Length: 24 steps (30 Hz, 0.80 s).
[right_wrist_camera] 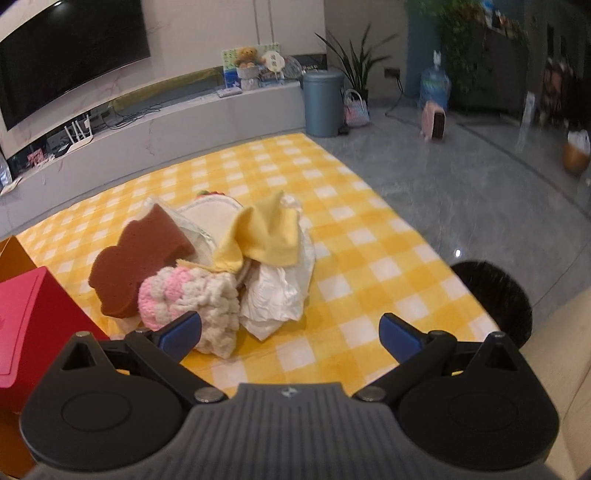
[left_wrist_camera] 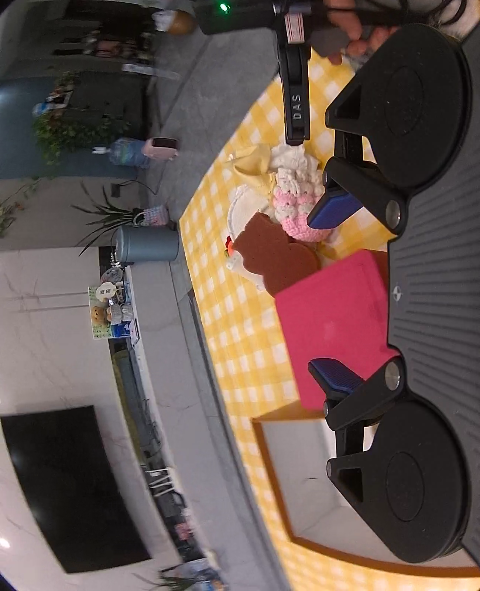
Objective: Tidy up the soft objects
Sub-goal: 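Move both tools back to the remaining soft items on the mat, then grasp the pink-and-white crocheted piece with the left tool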
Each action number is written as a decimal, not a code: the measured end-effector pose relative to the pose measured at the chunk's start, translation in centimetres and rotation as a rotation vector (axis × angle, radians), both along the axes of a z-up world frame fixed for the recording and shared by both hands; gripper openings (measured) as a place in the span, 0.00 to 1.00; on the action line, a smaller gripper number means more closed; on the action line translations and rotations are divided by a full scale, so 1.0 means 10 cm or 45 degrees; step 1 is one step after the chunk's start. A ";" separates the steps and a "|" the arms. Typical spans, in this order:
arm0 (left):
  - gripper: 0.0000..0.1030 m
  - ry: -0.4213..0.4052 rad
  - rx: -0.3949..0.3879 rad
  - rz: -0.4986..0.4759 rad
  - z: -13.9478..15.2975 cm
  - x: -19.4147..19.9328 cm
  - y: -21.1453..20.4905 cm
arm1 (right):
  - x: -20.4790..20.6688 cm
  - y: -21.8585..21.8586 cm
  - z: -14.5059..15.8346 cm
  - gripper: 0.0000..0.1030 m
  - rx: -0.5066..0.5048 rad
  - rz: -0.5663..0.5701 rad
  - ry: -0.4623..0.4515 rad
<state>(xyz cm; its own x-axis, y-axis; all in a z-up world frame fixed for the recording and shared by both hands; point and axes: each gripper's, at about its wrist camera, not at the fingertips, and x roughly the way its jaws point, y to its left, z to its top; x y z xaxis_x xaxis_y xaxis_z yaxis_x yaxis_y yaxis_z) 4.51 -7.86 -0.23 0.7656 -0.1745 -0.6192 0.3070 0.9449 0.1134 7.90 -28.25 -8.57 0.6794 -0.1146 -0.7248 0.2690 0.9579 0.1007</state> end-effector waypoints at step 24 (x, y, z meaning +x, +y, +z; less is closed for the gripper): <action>0.91 0.195 0.358 -0.687 -0.65 0.77 -1.15 | -0.11 -0.62 -0.24 0.97 0.435 -0.246 -0.019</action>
